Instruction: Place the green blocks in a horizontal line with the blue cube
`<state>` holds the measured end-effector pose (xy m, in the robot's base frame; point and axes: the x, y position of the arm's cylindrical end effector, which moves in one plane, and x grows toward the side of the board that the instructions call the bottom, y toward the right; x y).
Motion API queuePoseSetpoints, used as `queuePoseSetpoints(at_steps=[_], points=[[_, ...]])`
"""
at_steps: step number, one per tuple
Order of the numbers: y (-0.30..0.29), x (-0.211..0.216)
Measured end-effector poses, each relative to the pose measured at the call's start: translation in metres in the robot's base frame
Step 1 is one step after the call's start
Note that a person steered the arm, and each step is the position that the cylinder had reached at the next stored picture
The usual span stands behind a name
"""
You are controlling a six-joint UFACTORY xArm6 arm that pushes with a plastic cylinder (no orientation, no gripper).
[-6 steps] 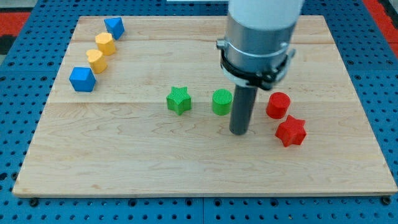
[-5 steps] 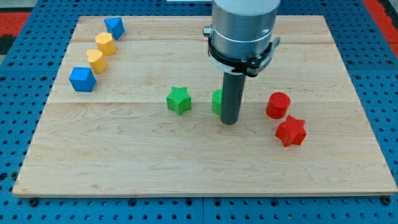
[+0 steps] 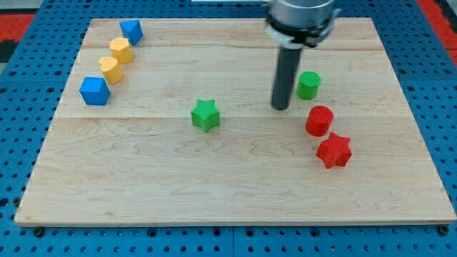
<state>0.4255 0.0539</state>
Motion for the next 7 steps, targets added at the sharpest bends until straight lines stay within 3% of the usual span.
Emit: queuePoseSetpoints(at_steps=[1, 2, 3, 4, 5, 7], points=[[-0.037, 0.026], [-0.069, 0.093], [-0.105, 0.08], [-0.058, 0.025], [-0.062, -0.023], [0.012, -0.068]])
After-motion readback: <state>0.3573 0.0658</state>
